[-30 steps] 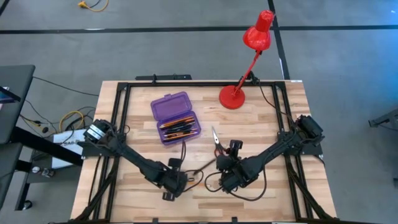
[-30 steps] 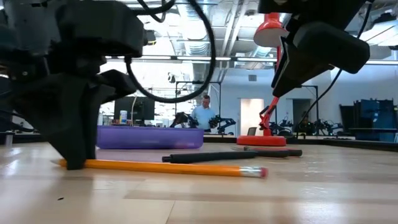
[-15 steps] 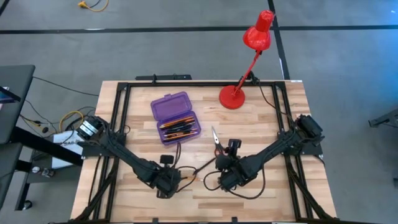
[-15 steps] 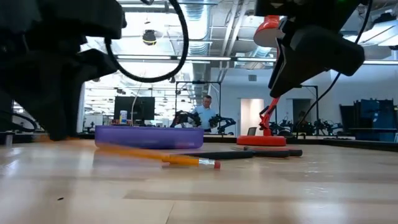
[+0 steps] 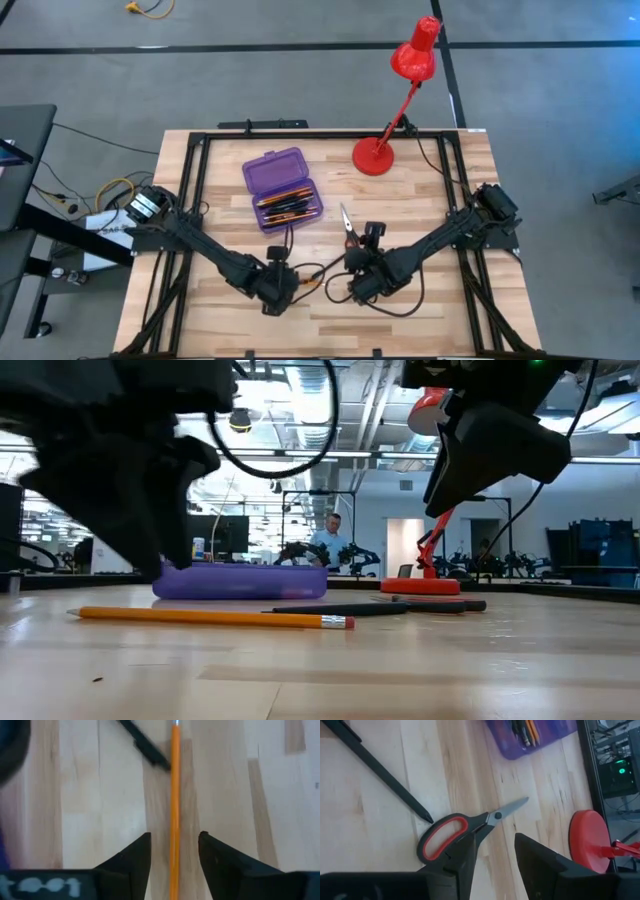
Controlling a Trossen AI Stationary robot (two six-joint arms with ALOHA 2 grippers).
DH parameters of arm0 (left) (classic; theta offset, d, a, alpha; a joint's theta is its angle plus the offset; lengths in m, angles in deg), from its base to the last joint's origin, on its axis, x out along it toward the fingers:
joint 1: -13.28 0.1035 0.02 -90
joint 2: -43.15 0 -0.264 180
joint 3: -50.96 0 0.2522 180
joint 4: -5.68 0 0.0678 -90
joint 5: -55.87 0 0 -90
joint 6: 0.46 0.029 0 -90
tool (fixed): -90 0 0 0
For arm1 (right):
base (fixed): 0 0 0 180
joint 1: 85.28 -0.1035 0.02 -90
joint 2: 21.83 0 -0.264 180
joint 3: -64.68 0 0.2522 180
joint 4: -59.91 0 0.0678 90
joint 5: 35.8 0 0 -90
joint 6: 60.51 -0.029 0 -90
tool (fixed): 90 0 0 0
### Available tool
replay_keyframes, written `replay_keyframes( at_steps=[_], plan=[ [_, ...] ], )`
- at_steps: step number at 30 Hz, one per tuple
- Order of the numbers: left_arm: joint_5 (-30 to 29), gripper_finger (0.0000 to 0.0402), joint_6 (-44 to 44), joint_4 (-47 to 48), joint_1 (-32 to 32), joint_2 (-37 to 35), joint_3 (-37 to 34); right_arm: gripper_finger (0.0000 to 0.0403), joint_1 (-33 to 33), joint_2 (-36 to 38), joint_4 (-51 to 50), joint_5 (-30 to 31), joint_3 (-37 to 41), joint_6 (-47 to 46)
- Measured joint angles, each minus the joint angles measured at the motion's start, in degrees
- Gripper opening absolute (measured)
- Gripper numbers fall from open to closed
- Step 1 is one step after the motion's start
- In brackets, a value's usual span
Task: Pick & place school supplies into a supply box
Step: Put the yellow pencil into the purple supply box
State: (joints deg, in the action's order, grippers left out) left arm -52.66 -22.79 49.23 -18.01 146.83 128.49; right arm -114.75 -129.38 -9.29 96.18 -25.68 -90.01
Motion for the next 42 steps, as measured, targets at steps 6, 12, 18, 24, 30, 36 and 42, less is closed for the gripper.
replay_keyframes(
  at_steps=[6,12,18,24,30,36,42],
  plan=[
    [3.1,0.0153,5.5,-7.1,3.0,3.0,-0.1,0.0134,0.0,0.0,0.5,0.0,0.3,0.0],
    [7.9,0.0153,5.8,-8.3,5.3,5.5,0.0,0.0132,-0.1,0.0,1.3,-0.4,2.9,-0.5],
    [8.8,0.0152,1.7,-4.3,5.8,6.0,0.3,0.0132,0.0,0.0,2.1,-1.4,4.6,-0.9],
    [8.5,0.0101,-1.7,0.8,4.0,5.9,0.3,0.0128,0.1,0.0,2.5,-1.2,5.6,-1.0],
    [7.9,0.0022,-3.4,2.3,2.9,6.0,0.2,0.0128,0.4,0.0,3.2,-1.2,5.9,-1.0],
    [8.0,0.0011,-8.4,9.2,0.7,5.9,0.3,0.0127,0.4,0.0,3.5,-1.2,5.9,-1.0],
    [5.2,0.0005,-12.4,12.2,-2.0,5.9,0.2,0.0127,0.6,0.0,3.6,-1.1,5.9,-0.6]
  ],
)
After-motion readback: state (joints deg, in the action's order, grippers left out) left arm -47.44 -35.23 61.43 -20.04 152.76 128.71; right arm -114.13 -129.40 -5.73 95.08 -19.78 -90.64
